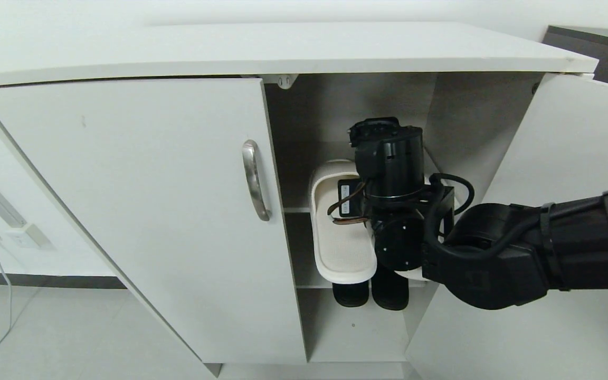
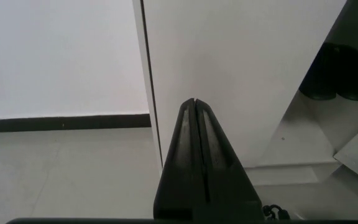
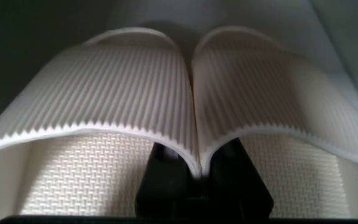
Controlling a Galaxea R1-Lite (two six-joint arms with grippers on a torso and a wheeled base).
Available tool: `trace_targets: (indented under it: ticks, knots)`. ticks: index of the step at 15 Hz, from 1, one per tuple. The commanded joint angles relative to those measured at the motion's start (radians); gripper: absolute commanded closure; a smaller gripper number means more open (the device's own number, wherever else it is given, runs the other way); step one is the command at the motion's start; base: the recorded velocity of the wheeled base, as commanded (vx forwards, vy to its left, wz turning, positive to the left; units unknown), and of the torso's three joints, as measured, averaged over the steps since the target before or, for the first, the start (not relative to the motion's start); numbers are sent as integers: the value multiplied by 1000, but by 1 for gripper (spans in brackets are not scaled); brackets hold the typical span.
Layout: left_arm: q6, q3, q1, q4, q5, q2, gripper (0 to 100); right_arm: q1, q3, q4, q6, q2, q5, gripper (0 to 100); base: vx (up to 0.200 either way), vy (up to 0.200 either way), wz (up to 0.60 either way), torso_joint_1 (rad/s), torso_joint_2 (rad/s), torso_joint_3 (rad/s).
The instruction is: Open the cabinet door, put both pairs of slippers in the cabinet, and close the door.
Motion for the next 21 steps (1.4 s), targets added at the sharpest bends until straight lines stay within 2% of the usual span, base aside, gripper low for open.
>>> trace_targets:
  ticks: [1, 3, 6, 13, 21]
  knots:
    - [0, 0, 0, 0, 0, 2, 100, -31, -37, 0, -17, 28, 11, 100, 0, 0, 0, 0, 0, 0]
    - [0, 0, 0, 0, 0, 0, 100, -72, -119, 9, -35, 77, 21, 100, 0, 0, 0, 0, 0, 0]
    - [-2, 0, 0, 0, 0, 0, 100, -89, -208, 20, -40, 126, 27, 100, 0, 0, 0, 0, 0, 0]
    - [-5, 0, 0, 0, 3, 0, 100, -115, -472, 195, -42, 214, 42, 100, 0, 0, 0, 0, 0, 0]
    - [-11, 0, 0, 0, 5, 0, 100, -123, -495, 199, -42, 240, 42, 100, 0, 0, 0, 0, 0, 0]
